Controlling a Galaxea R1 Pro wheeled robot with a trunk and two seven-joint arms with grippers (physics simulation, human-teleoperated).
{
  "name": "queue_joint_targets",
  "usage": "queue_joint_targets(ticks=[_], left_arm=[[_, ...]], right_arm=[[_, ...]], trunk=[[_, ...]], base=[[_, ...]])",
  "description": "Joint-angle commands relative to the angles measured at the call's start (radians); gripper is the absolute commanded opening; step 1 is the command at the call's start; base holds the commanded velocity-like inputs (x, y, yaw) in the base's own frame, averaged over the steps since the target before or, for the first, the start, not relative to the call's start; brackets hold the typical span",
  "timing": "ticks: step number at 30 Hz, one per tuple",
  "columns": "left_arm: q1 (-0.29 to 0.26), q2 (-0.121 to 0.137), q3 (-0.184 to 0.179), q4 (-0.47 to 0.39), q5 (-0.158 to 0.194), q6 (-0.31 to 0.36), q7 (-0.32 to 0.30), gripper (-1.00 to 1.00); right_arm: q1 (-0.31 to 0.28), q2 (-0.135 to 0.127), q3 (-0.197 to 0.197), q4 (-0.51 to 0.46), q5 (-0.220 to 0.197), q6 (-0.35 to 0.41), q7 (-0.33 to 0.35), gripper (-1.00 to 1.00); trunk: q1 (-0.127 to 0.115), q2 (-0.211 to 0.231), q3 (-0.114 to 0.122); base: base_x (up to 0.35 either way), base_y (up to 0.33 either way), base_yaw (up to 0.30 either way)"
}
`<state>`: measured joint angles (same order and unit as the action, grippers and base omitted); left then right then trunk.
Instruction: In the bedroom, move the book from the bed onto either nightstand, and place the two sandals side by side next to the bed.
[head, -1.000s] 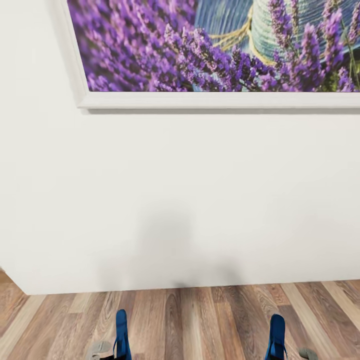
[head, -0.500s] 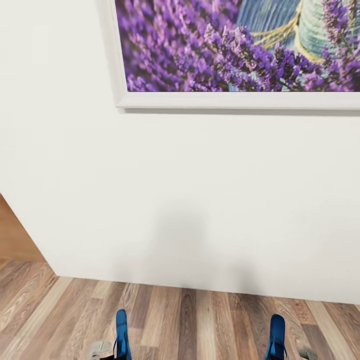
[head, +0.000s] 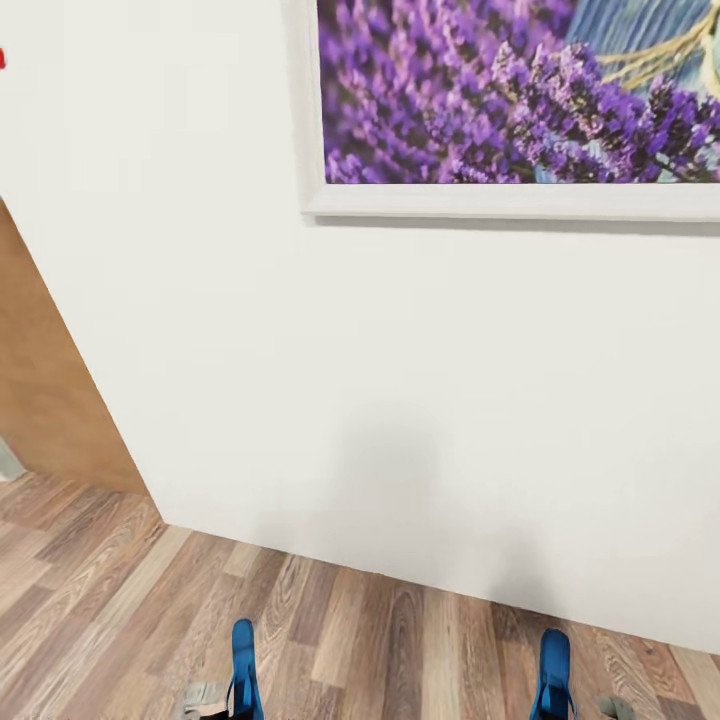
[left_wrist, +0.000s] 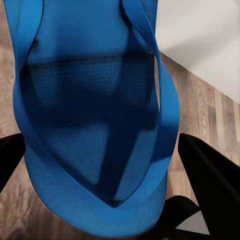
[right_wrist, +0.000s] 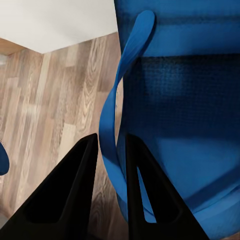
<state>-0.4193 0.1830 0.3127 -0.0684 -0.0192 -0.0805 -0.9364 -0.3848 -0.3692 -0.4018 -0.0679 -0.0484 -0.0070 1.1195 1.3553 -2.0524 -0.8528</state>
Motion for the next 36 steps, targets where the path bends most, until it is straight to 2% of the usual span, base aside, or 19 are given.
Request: queue_joint_targets(ticks=[1,36], left_arm=[[-0.001,0.0,0.0,0.004,-0.002,-0.008,-0.001,-1.0],[-0.001,0.0,0.0,0.018,-0.002,-0.009,0.001,-1.0]], right_arm=[[0.0,0.0,0.001,0.0,-0.007,0.001,0.005,-1.0],[0.0,0.0,0.001,0.0,-0.007,0.001,0.005,-1.0]], trunk=[[0.0,0.0,-0.001],[0.0,0.0,-0.001]], base=[[0.0,0.0,0.288],[0.0,0.0,0.288]])
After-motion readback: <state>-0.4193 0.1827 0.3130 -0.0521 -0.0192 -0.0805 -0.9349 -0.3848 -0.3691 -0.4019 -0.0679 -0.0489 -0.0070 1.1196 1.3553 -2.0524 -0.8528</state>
